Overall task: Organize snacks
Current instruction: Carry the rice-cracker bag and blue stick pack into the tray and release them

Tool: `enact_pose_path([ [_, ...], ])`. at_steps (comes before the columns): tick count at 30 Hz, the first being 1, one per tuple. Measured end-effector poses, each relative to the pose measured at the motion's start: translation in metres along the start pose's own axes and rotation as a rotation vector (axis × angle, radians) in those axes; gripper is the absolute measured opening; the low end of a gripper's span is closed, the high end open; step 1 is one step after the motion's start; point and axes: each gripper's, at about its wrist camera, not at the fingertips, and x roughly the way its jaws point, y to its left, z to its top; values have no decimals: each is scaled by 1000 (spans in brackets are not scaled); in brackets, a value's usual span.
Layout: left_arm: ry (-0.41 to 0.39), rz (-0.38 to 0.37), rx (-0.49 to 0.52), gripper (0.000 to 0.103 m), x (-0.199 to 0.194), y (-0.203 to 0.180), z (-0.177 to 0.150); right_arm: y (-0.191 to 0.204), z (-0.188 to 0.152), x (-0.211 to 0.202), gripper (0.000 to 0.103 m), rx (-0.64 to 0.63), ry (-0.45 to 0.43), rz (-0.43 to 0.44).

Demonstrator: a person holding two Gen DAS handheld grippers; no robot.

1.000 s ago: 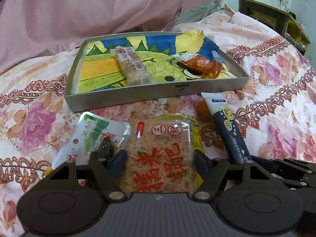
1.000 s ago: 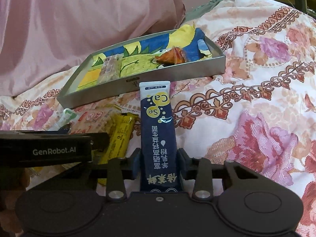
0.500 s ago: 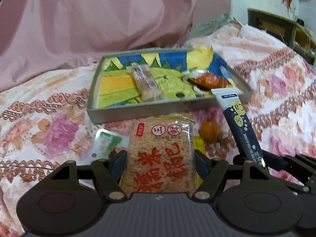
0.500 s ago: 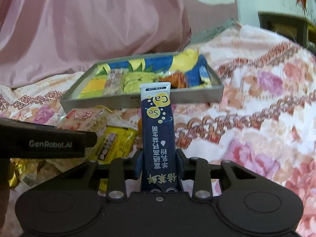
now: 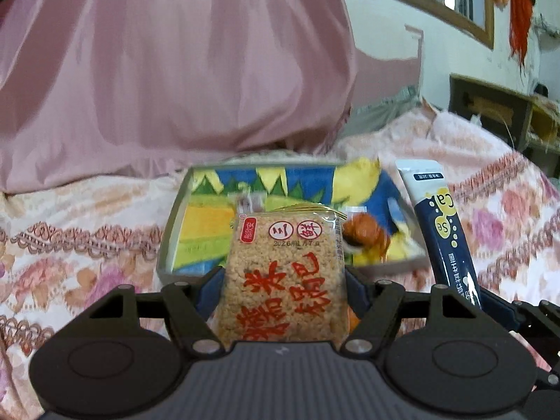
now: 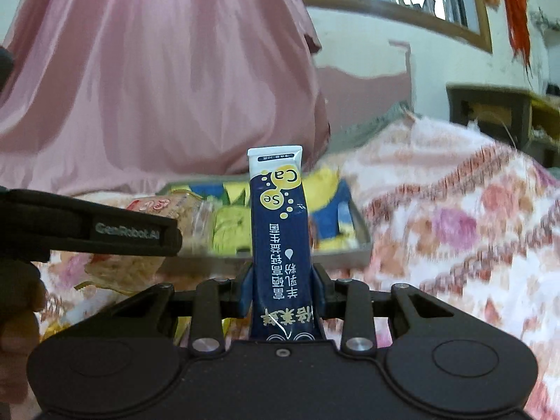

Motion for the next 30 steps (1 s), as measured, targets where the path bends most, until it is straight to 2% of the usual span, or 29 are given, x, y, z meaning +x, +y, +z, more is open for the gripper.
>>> enact_pose_path([
  [6, -64, 1, -76, 75, 28, -2, 27, -7, 34, 30, 36, -60, -85, -2],
  [14, -139, 23, -88, 75, 80, -8, 53, -28, 58, 86, 36, -67, -159, 2],
  [21, -130, 45, -95, 75, 119, -6, 54, -43, 53, 128, 36, -30, -135, 9],
  [30, -57, 88, -76, 75, 156, -6, 38, -51, 42, 167, 36, -2, -65, 18],
])
